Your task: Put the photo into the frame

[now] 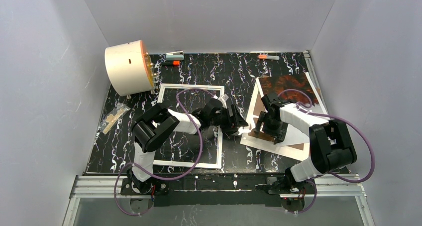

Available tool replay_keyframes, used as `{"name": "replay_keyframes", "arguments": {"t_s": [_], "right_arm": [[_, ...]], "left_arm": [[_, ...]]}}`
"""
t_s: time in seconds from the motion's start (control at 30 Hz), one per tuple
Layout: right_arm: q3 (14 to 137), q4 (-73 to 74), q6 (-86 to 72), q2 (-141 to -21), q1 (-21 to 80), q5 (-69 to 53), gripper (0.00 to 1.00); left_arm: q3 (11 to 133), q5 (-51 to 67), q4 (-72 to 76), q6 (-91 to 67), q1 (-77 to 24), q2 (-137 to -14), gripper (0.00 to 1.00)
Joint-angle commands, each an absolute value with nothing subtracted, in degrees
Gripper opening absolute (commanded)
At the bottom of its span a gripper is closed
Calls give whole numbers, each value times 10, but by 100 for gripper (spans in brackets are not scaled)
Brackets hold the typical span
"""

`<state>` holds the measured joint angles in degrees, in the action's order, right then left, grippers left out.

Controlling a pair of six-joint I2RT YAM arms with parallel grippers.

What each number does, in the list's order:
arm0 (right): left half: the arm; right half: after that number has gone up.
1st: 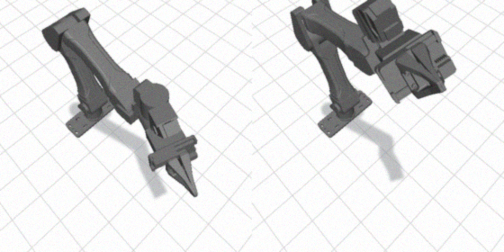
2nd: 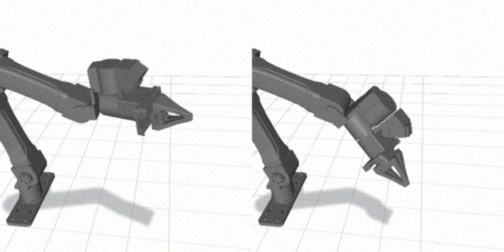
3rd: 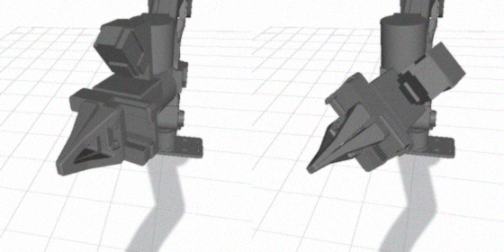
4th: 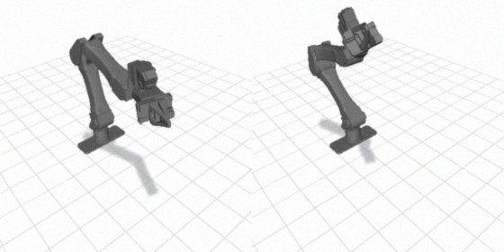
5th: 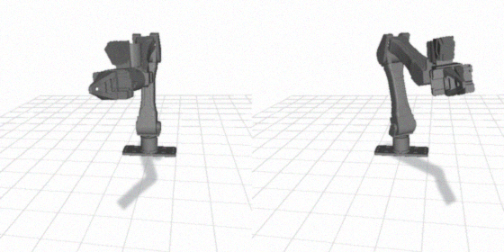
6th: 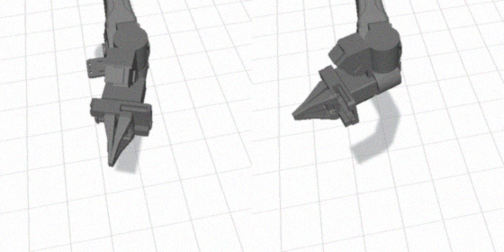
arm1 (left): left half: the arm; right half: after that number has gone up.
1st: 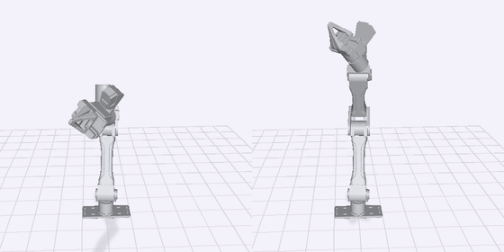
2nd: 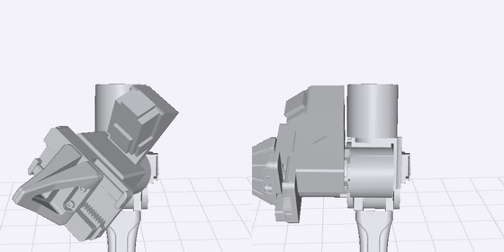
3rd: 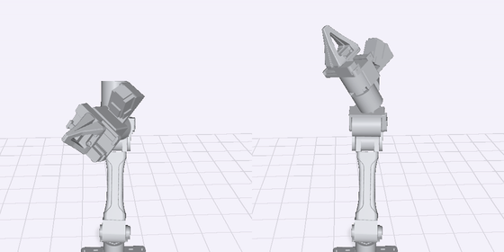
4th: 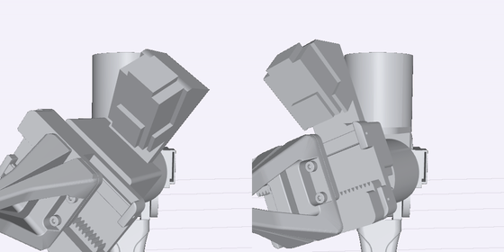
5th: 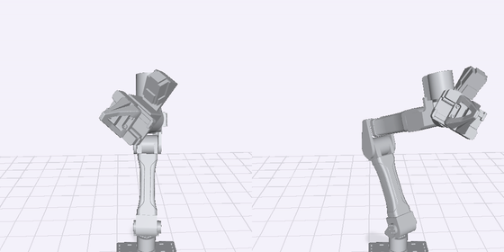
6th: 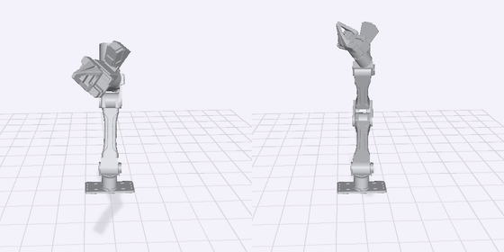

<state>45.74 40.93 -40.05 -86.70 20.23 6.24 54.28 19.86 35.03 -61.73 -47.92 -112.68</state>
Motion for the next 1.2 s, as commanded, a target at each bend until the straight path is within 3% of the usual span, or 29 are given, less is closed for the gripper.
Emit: {"name": "replay_keyframes", "arguments": {"t_s": [0.0, 0.3, 0.63, 1.17], "right_arm": [[379, 287, -444, -961, 211, -78, 86], [383, 287, -440, -970, 210, -82, 84], [383, 284, -438, -973, 208, -89, 84], [380, 275, -437, -973, 208, -104, 85]], "left_arm": [[542, 148, 288, -561, -469, -1115, 74], [616, 229, 183, -548, -470, -1175, 71], [641, 146, -78, -482, -492, -1151, 73], [634, 295, -3, -527, -507, -1200, 72]]}}
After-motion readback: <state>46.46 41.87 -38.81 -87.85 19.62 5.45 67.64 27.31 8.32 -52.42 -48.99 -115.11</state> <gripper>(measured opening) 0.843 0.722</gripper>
